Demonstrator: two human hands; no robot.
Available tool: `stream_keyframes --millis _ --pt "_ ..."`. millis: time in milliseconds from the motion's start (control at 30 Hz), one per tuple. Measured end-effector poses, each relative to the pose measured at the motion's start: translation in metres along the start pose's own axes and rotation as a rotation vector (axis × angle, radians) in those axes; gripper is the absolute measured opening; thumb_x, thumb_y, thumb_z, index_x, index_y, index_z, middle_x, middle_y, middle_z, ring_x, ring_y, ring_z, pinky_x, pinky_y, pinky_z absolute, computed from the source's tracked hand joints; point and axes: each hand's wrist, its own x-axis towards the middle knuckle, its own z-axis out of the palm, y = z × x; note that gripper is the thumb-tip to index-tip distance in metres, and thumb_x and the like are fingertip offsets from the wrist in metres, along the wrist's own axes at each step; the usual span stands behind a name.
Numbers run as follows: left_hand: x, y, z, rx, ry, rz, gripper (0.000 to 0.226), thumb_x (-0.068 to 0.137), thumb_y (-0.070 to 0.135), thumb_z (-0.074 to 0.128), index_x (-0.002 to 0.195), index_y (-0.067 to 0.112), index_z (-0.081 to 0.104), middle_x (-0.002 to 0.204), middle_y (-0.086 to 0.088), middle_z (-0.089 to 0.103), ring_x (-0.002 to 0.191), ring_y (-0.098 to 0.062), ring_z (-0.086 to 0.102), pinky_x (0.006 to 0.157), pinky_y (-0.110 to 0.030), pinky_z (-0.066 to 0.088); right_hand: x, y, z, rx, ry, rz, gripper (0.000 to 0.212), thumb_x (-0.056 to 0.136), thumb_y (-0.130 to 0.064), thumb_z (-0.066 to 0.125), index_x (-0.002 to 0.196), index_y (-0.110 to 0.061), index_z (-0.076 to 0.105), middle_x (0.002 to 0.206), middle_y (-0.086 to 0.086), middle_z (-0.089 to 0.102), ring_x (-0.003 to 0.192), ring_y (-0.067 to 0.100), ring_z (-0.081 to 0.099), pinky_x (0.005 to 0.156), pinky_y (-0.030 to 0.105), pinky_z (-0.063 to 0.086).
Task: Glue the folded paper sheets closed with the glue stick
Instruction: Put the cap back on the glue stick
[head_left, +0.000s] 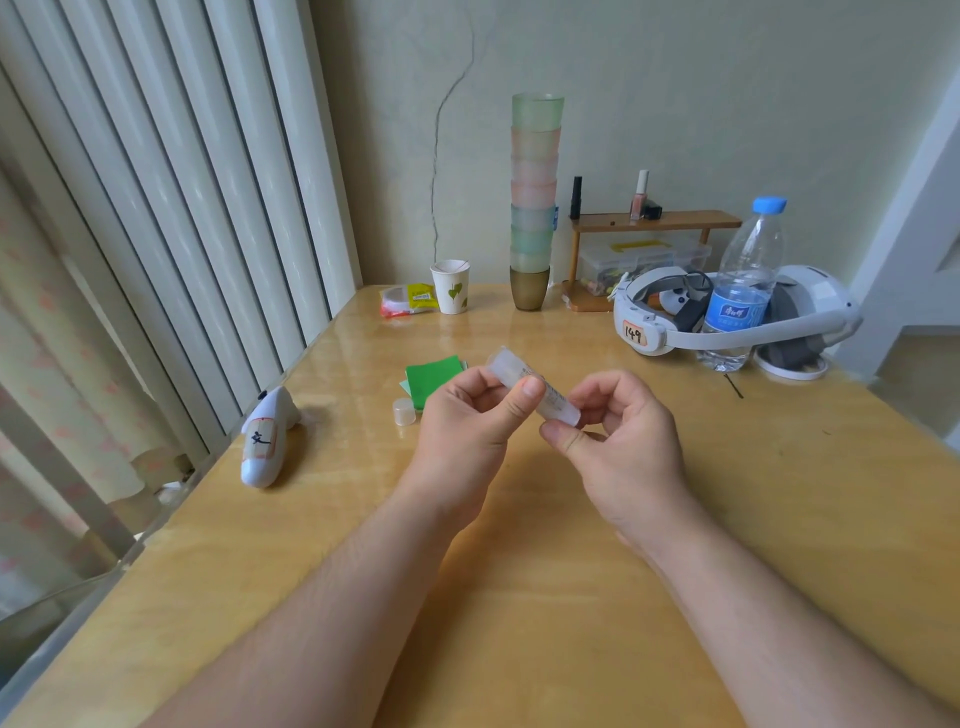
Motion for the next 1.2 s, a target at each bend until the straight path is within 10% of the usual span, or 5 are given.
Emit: stream_keyframes --millis 233,400,600,933,1200 --pt "0.002 -0.001 -0.001 0.149 0.118 -0.040 0.056 0.077 0.043 0.090 0.098 -0.003 0.065 0.082 -0.006 0.067 0.076 -0.011 0.062 0.077 -0.026 0.051 -0.001 0.009 -0.001 -0.066 -0.236 0.116 0.012 0.097 -0.033 0.074 0.107 -0.026 0.075 0.095 -0.004 0.079 0.097 0.017 0.073 0.093 0.042 0.056" --pt "0.004 0.021 0.002 0.448 0.110 -0.072 0.056 0.102 0.064 0.040 0.101 0.020 0.074 0.092 0.013 0.073 0.092 0.001 0.065 0.080 -0.020 0.047 0.004 0.006 0.002 -0.043 -0.189 0.152 0.010 0.100 -0.033 0.069 0.101 -0.025 0.075 0.087 -0.008 0.079 0.084 0.004 0.070 0.078 0.025 0.049" --pt "0.044 0.045 -0.057 0.726 0.292 -0.112 0.015 0.100 0.026 0.062 0.115 0.030 0.066 0.123 -0.006 0.066 0.077 -0.014 0.058 0.052 -0.023 0.040 0.004 0.003 0.001 -0.016 -0.158 0.165 0.012 0.099 -0.035 0.070 0.098 -0.024 0.074 0.086 -0.008 0.079 0.079 0.009 0.064 0.073 0.029 0.046" --pt "0.037 0.004 -0.108 1.299 0.167 -0.180 0.023 0.094 0.050 0.066 0.116 0.046 0.059 0.120 0.007 0.061 0.095 -0.024 0.069 0.088 -0.046 0.060 0.004 0.006 -0.001 -0.029 -0.187 0.178 0.012 0.097 -0.037 0.071 0.095 -0.025 0.075 0.085 -0.006 0.078 0.079 0.012 0.063 0.073 0.034 0.046" --pt "0.031 0.012 -0.069 0.449 0.333 -0.160 0.015 0.096 0.033 0.075 0.101 0.023 0.065 0.102 0.000 0.077 0.078 -0.012 0.073 0.079 -0.036 0.059 0.005 0.006 -0.001 0.001 -0.185 0.167 0.009 0.096 -0.035 0.074 0.099 -0.026 0.075 0.087 -0.006 0.079 0.091 0.023 0.072 0.079 0.033 0.051"
